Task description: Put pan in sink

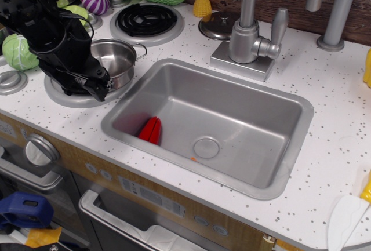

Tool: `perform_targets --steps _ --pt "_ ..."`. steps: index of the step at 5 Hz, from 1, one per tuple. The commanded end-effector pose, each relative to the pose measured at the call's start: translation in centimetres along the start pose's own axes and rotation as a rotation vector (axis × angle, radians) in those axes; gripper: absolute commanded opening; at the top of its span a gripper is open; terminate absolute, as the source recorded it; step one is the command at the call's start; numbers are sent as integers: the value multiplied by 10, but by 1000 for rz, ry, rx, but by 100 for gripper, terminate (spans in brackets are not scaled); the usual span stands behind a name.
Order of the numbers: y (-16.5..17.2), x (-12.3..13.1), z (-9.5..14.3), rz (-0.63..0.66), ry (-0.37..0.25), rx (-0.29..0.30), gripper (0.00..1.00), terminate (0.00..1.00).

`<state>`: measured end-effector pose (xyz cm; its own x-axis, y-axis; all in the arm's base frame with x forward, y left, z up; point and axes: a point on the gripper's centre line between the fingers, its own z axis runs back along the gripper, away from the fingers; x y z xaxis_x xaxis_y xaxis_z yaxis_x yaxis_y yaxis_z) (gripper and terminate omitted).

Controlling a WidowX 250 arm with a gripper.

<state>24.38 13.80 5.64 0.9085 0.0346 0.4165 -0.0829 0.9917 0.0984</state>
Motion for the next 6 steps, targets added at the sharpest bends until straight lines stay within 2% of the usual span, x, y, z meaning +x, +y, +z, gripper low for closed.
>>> perform_targets --steps 1,3,4,5,6 --pt "0 0 0 0 0 0 100 0" --pt "1 32 13 -195 22 -77 100 0" --pt "4 52 10 -317 31 -143 100 0" --pt "-7 61 3 -367 31 -152 100 0" --pt "-18 58 -6 -375 17 -168 100 0"
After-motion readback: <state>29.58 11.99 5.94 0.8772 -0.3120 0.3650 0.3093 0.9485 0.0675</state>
